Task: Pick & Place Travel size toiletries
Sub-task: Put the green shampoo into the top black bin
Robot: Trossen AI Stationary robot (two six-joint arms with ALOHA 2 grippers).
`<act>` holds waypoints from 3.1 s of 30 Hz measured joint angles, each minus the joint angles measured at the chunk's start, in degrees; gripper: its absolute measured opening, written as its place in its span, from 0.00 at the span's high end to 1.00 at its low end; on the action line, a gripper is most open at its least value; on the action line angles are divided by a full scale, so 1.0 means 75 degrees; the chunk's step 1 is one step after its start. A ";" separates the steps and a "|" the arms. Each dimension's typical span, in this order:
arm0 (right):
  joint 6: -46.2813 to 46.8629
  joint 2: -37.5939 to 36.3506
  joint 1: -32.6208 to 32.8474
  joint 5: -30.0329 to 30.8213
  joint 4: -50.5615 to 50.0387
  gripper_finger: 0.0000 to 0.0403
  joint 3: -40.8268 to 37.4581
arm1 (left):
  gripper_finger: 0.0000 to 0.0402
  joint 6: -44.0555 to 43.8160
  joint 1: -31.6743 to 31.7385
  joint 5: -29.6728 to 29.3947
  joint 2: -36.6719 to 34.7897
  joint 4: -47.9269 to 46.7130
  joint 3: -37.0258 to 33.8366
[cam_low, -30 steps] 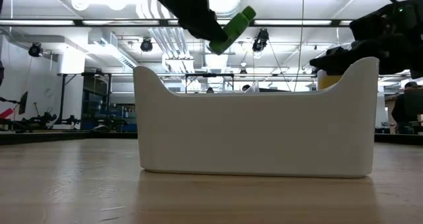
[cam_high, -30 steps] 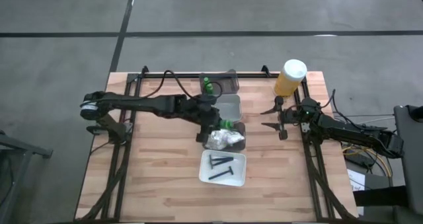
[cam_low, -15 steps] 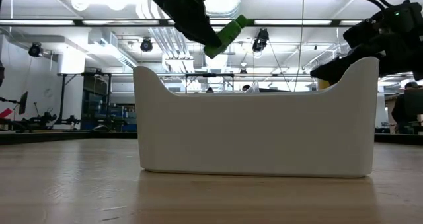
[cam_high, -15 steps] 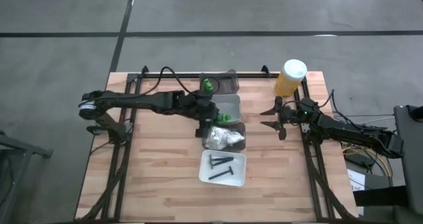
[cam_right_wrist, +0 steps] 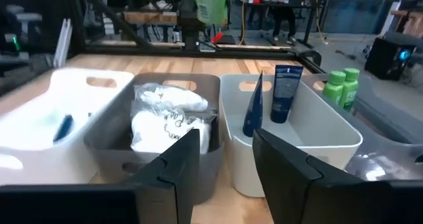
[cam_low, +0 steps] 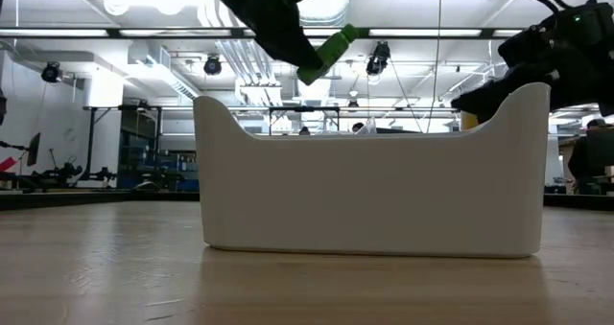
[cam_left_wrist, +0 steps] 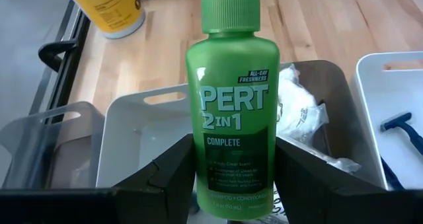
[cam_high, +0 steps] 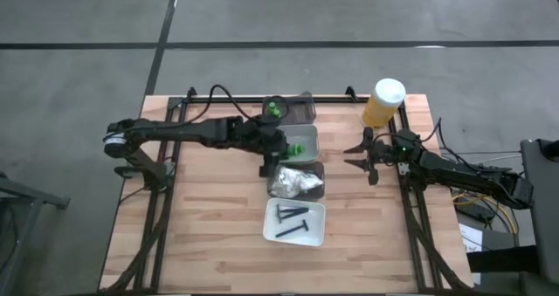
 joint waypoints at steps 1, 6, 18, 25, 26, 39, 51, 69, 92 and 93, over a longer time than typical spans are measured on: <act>0.0220 0.0001 0.0000 0.0008 0.0106 0.67 0.0000 | 0.54 -0.0030 0.0028 0.0000 -0.0001 0.0000 0.0001; 0.1715 -0.0006 0.0006 0.0001 0.1205 0.70 -0.0001 | 0.54 -0.0112 0.0173 0.0001 -0.0002 0.0001 0.0001; 0.0060 0.0883 0.0503 0.0298 -0.0190 0.64 0.2018 | 0.54 -0.0660 0.0259 0.0052 -0.0001 -0.0010 0.0016; -0.1702 0.2768 0.0860 0.0587 -0.1870 0.48 0.4124 | 0.54 -0.1118 0.0260 0.0869 0.0001 -0.0429 0.0271; -0.1903 0.3049 0.0903 0.0588 -0.1866 0.47 0.4344 | 0.54 -0.1215 0.0259 0.1062 0.0000 -0.0544 0.0305; -0.4028 0.6149 0.2124 0.0565 -0.1870 0.37 0.6502 | 0.54 -0.1751 0.0265 0.2151 0.0009 -0.1356 0.0332; -0.5010 0.7554 0.2512 0.0530 -0.2468 0.35 0.7697 | 0.54 -0.1776 0.0265 0.2276 0.0009 -0.1413 0.0393; -0.5095 0.7266 0.2489 0.0233 -0.3122 0.67 0.7759 | 0.54 -0.1659 0.0311 0.2330 0.0006 -0.1483 0.0402; -0.4521 0.7266 0.2378 0.0020 -0.3276 0.74 0.7739 | 0.49 -0.1196 0.0341 0.2183 -0.0023 -0.1345 0.0475; -0.4503 0.7266 0.2378 0.0020 -0.3297 0.74 0.7739 | 0.49 -0.1196 0.0341 0.2180 -0.0023 -0.1335 0.0475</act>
